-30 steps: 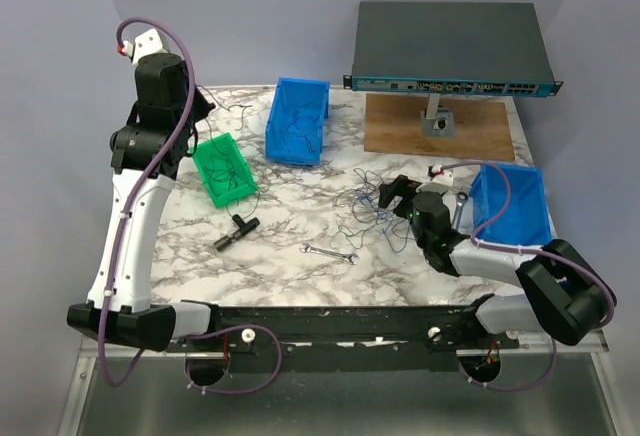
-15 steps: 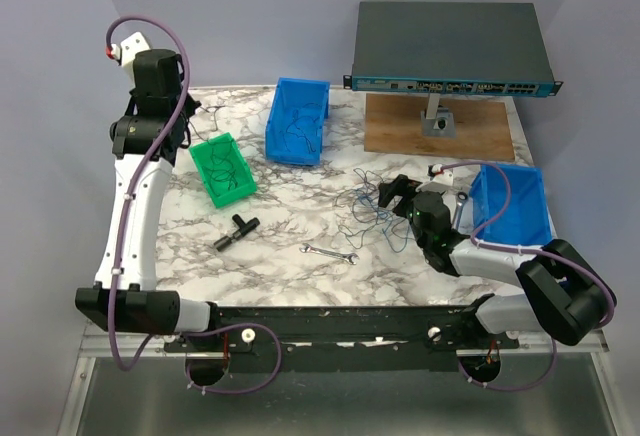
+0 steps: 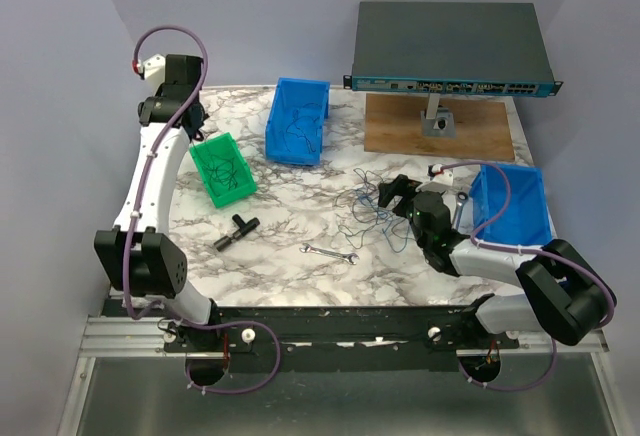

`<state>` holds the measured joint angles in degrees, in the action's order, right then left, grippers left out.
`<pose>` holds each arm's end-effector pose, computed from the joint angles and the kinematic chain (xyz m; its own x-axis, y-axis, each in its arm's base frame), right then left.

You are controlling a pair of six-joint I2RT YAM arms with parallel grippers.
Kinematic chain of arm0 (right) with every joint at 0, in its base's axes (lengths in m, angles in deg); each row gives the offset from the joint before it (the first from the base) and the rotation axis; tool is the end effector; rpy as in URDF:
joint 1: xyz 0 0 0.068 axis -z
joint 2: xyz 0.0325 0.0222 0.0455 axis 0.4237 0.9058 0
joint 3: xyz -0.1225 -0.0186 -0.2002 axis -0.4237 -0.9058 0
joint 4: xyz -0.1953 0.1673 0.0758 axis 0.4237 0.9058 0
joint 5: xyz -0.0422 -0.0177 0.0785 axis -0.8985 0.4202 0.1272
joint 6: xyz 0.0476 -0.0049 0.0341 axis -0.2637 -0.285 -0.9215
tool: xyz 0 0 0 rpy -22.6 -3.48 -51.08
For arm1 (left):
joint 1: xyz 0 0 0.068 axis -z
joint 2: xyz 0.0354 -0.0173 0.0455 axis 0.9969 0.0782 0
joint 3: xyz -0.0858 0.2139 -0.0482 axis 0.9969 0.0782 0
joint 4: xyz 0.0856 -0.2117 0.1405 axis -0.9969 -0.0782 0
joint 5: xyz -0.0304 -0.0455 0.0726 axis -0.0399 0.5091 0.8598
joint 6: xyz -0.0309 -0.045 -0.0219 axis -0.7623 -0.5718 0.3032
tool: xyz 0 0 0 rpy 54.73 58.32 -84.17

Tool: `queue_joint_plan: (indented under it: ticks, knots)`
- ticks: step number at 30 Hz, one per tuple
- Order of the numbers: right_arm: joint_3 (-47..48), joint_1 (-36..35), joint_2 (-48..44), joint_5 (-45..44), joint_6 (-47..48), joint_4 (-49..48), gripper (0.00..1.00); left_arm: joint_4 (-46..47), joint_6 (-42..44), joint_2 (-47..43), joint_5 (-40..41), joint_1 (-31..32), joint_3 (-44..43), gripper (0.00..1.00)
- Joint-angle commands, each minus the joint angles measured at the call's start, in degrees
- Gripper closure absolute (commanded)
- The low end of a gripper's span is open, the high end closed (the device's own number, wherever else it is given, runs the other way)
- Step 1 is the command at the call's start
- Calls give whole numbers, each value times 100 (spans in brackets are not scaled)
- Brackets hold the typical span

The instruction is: Untangle the cables

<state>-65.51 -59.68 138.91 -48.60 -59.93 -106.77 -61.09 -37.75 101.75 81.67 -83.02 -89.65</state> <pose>0.2320 0.1367 0.1318 -0.2580 0.3933 -0.8825 -0.0129 0.9119 0.4102 0.3428 0.0052 0.3550 -0.3582 -0.5103 -0.7818 -0.6497 0.7376 -0.1838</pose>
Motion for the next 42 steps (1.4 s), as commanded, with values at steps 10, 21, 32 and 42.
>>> queue_joint_plan:
  ticks: [10, 21, 32, 42]
  knots:
    - [-124, -37, -224, 42, 52, -110, 12, -1490, -783, 1571, -143, -39, -592, 100]
    - [-174, -37, -268, 75, -4, -124, 12, -1244, -558, 2859, -737, -39, -970, 100]
    - [283, -37, 239, -51, -164, 549, 11, -411, 92, 2907, -1495, -42, -661, 88]
    - [480, -37, 452, -88, -249, 822, 10, -412, 106, 1927, -1711, -42, -347, 53]
